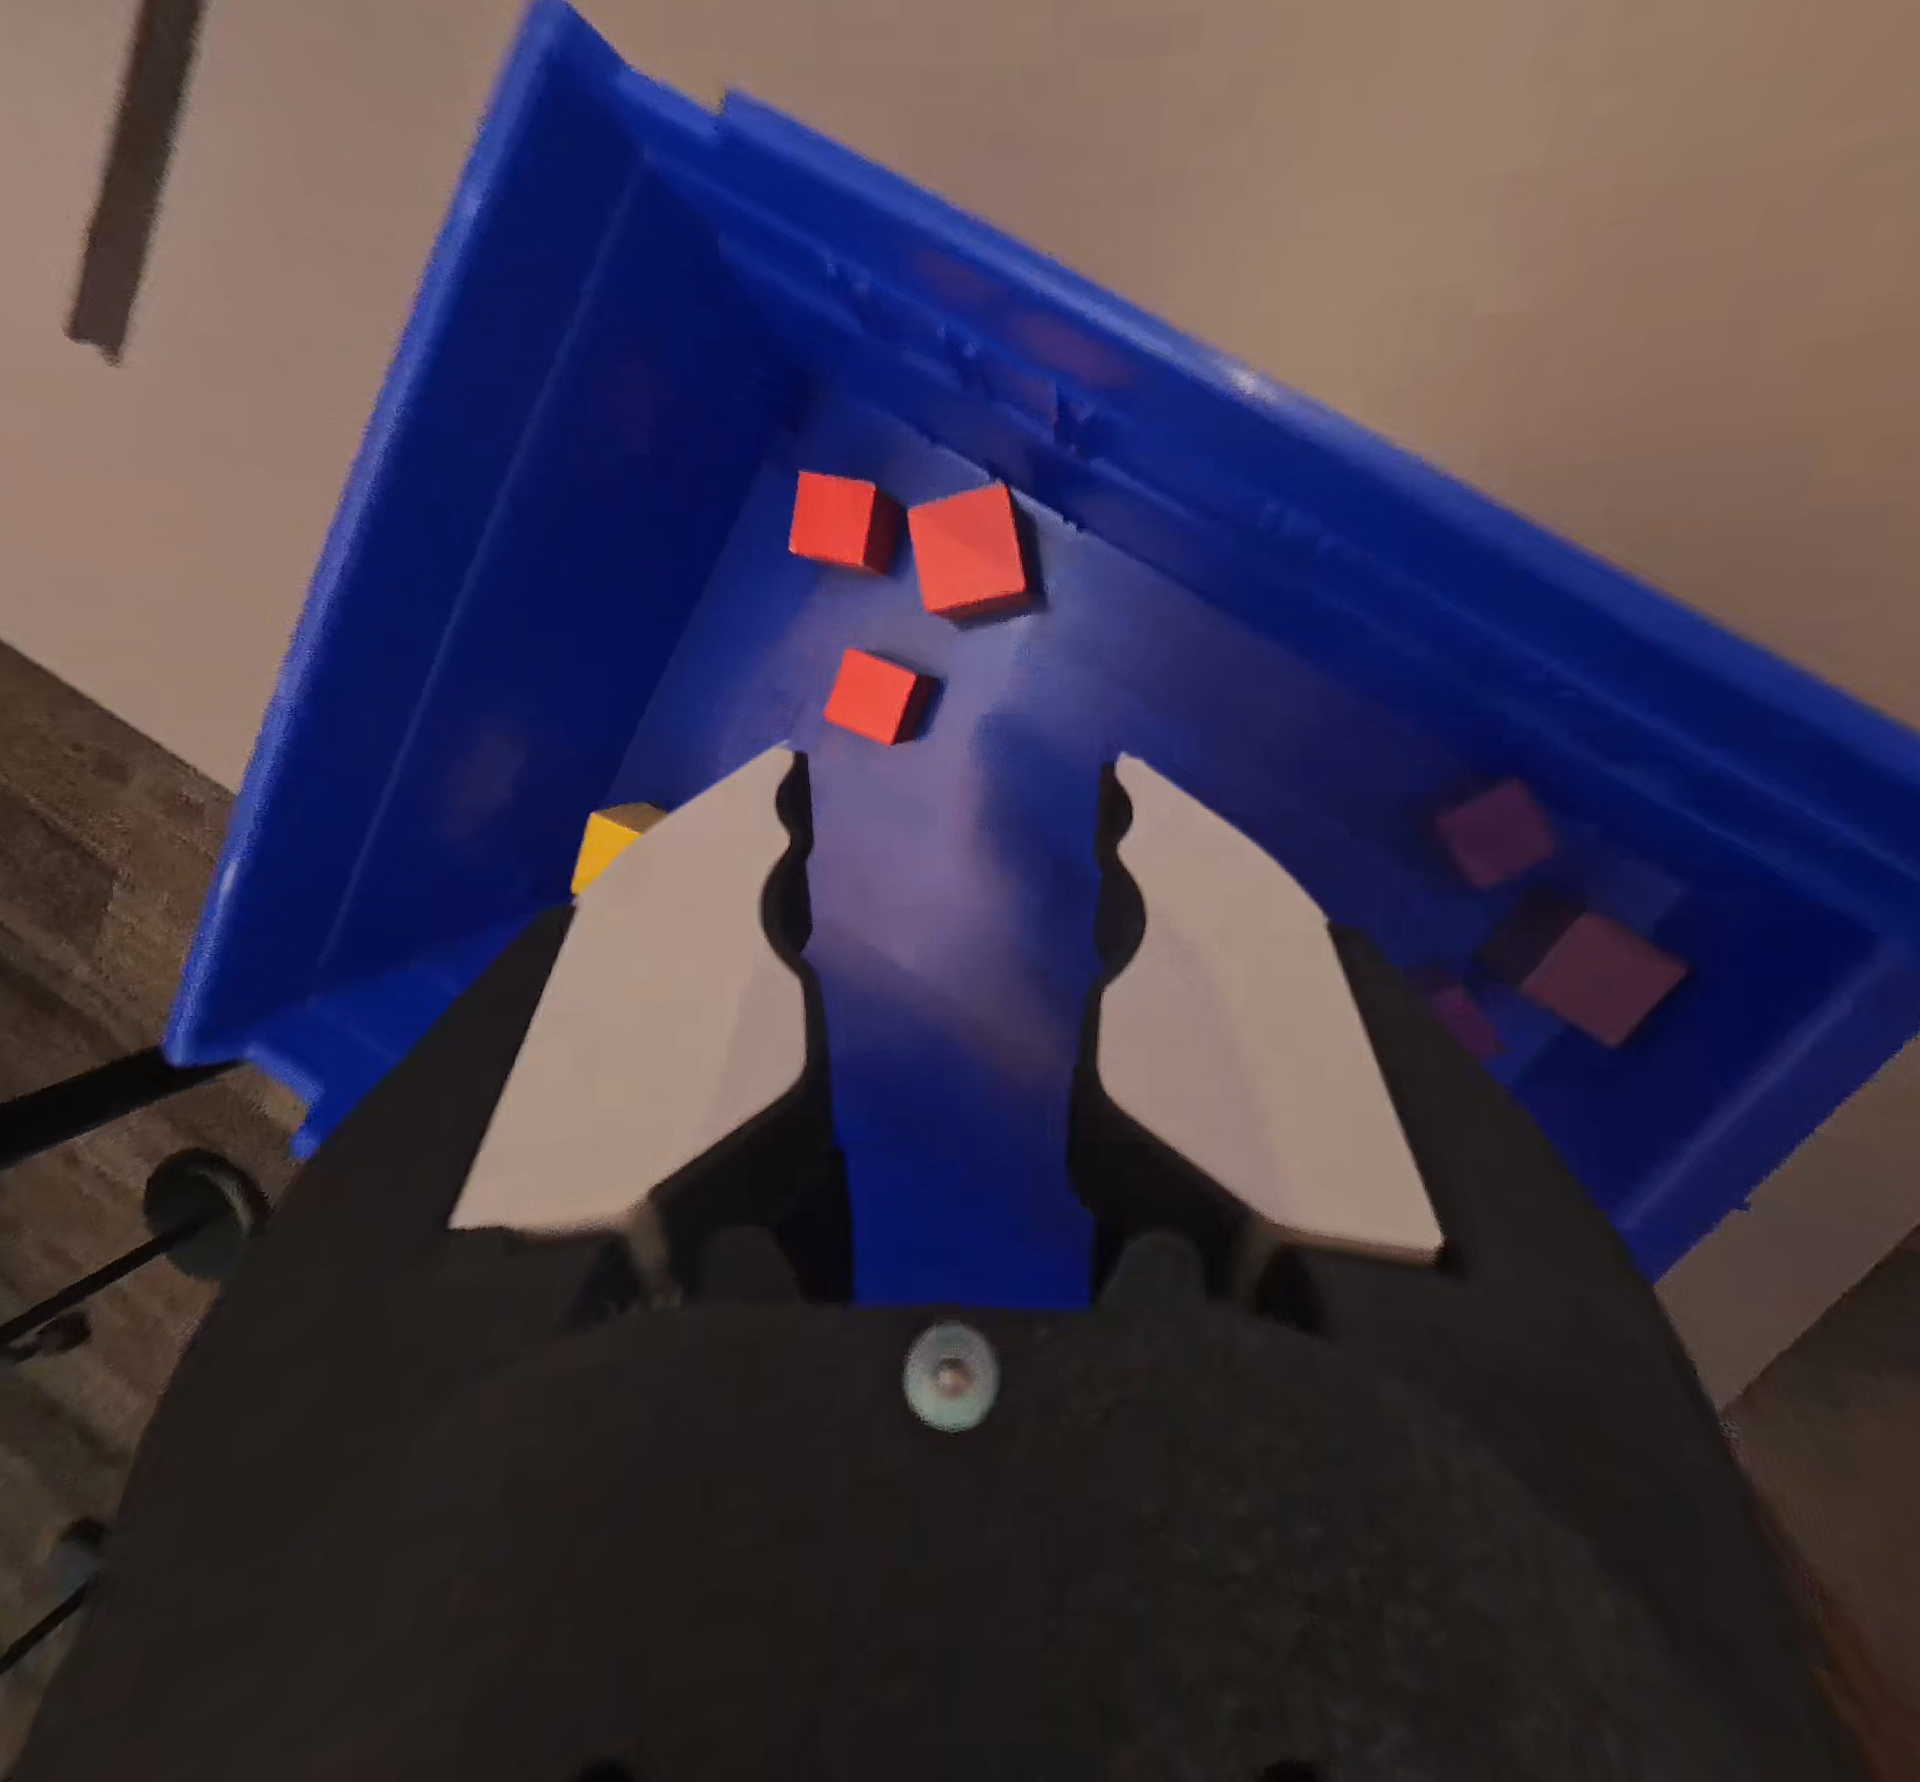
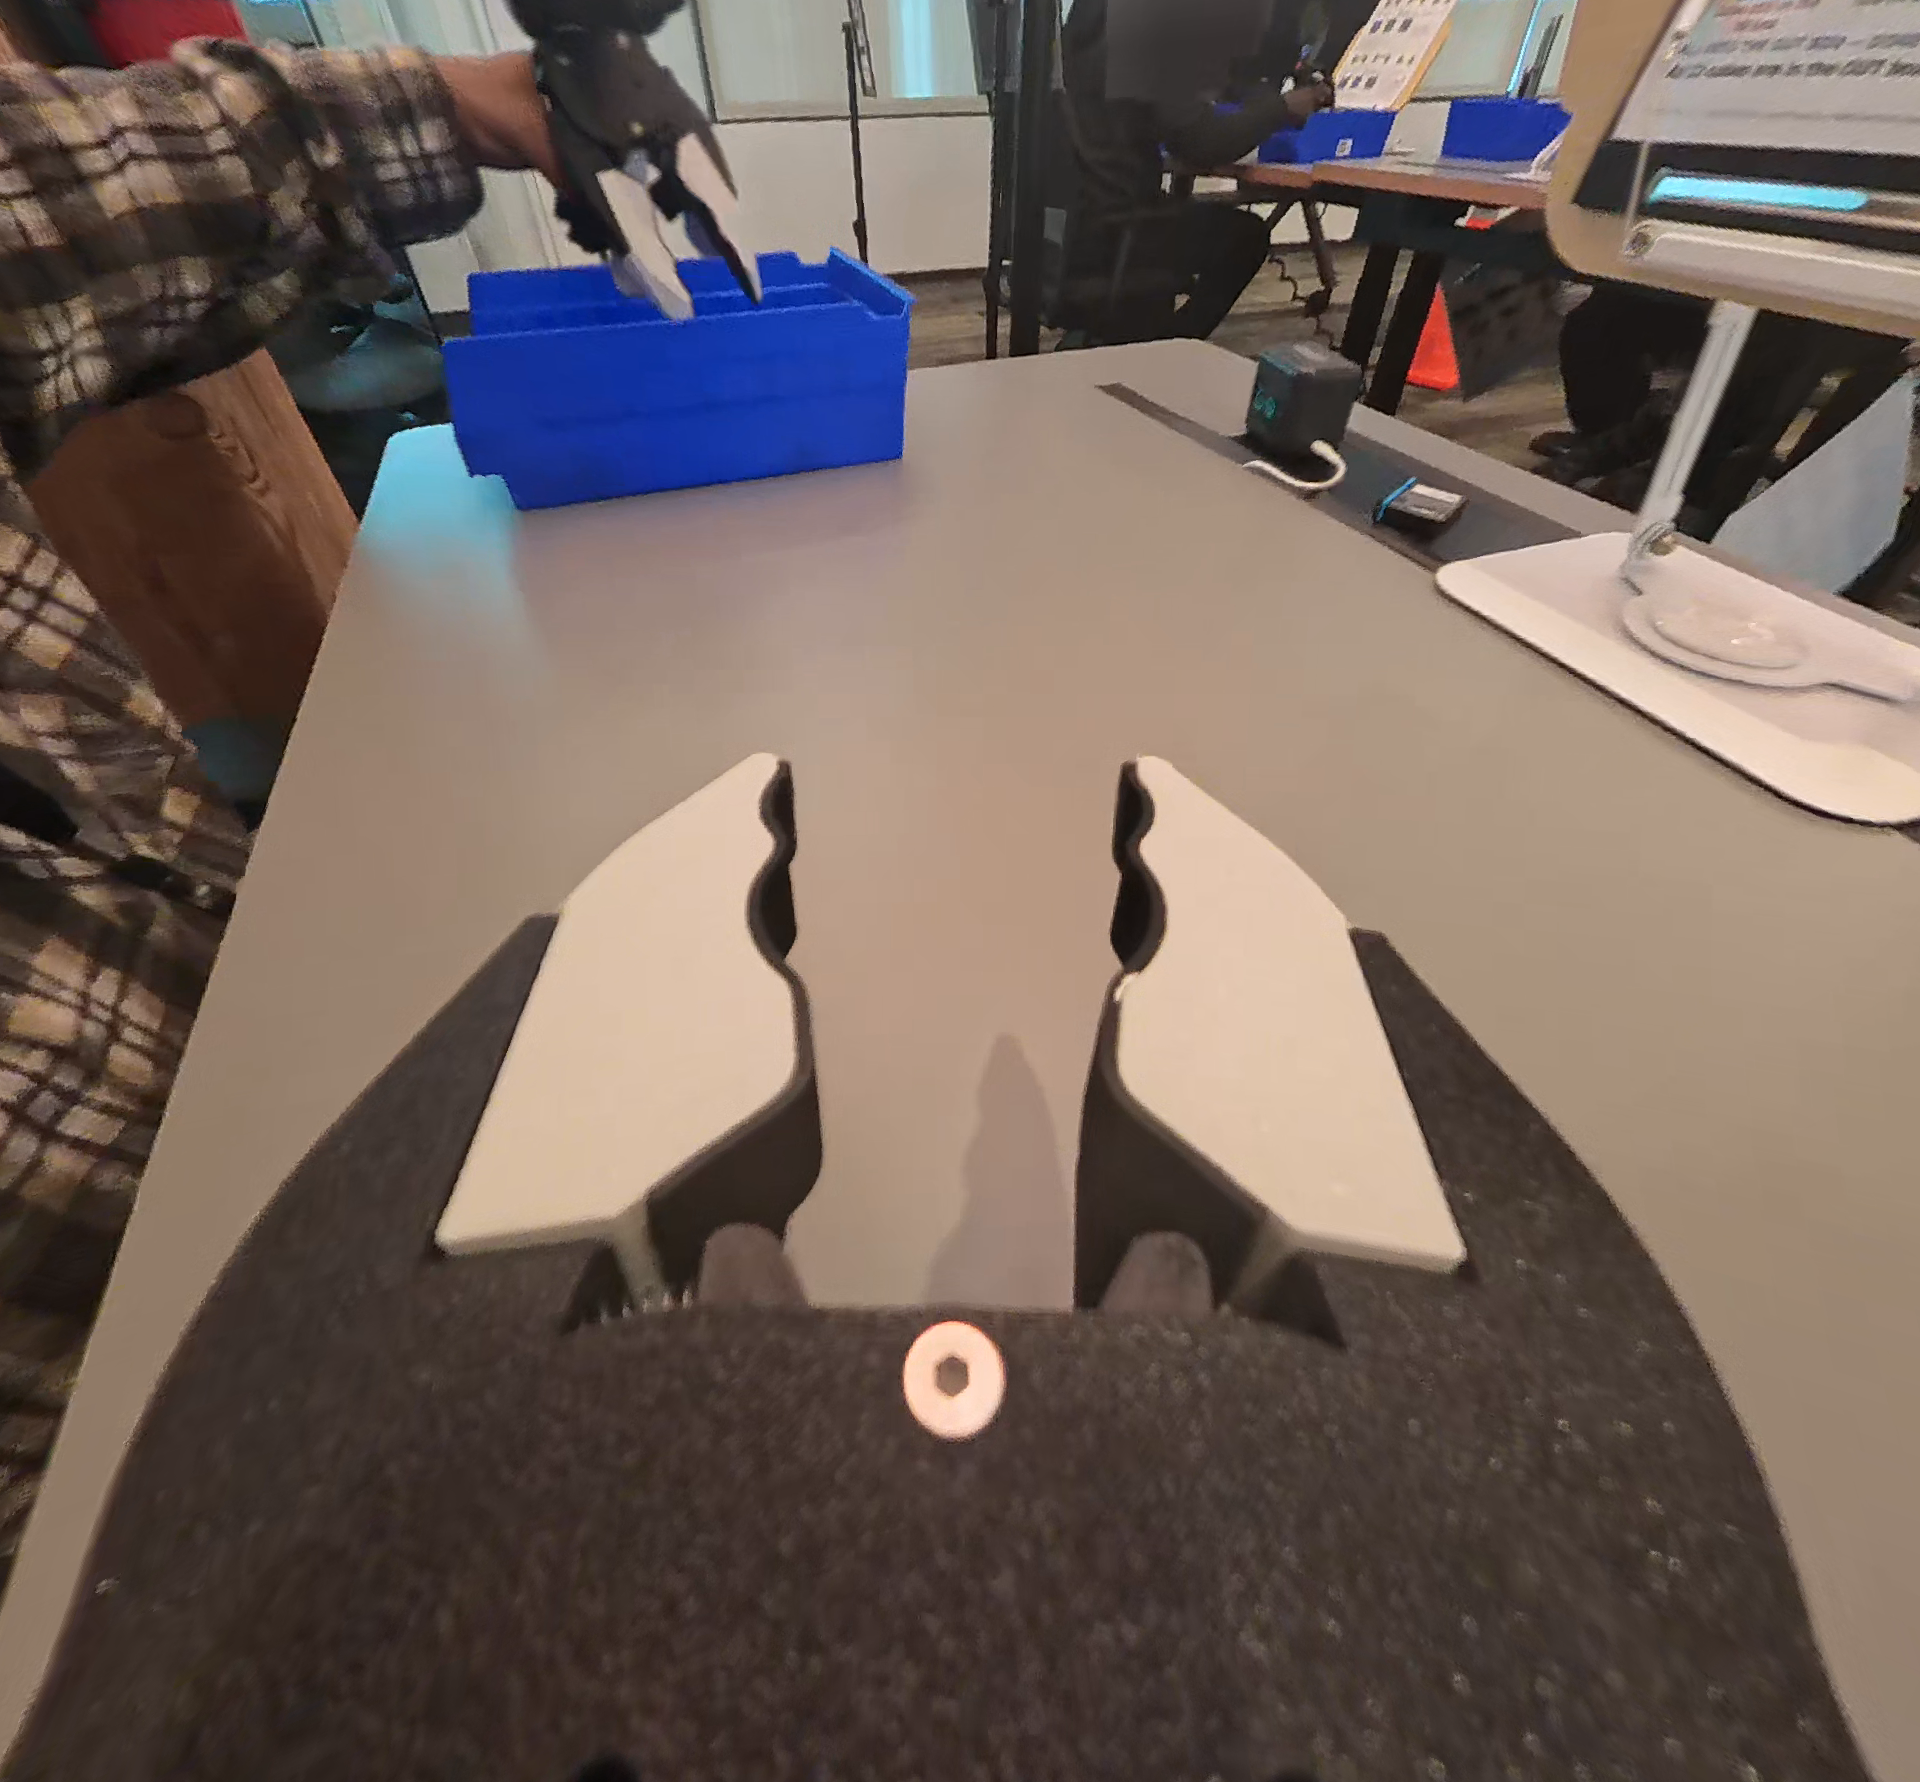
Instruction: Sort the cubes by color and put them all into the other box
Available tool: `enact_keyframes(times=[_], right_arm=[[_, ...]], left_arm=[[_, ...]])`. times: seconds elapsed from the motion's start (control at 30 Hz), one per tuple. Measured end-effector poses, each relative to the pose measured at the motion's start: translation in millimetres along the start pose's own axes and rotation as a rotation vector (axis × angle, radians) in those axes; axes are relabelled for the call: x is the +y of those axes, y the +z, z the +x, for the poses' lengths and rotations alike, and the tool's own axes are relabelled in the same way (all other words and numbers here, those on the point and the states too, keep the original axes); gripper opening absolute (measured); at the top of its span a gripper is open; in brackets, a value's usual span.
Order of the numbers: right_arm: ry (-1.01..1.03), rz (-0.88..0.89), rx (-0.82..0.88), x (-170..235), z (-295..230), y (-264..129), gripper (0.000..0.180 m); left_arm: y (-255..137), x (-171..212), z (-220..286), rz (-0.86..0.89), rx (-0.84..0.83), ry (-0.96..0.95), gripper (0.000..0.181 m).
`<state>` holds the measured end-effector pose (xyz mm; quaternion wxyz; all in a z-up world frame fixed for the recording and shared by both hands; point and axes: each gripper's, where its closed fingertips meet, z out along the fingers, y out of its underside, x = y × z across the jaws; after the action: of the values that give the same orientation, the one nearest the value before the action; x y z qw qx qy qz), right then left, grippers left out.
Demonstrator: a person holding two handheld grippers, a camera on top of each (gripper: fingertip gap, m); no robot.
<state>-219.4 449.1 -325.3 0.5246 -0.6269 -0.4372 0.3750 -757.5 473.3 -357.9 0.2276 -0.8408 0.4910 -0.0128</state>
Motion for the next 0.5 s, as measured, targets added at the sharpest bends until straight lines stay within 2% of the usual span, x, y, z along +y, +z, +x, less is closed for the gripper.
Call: enact_keyframes(times=[0.17, 0.43, 0.5], right_arm=[[-0.016, -0.053, -0.017, -1.4, -10.6, 10.0, 0.059], [-0.030, -0.081, -0.052, -6.9, -17.2, 24.6, 0.059], [-0.027, -0.078, -0.060, -6.8, -19.5, 26.8, 0.059]], left_arm=[[35.3, 14.9, -8.9, -0.164, 0.038, 0.083, 0.048], [73.1, 28.1, -20.1, -0.256, 0.066, 0.074, 0.047], [80.3, 30.0, -16.2, -0.277, 0.092, 0.071, 0.039]])
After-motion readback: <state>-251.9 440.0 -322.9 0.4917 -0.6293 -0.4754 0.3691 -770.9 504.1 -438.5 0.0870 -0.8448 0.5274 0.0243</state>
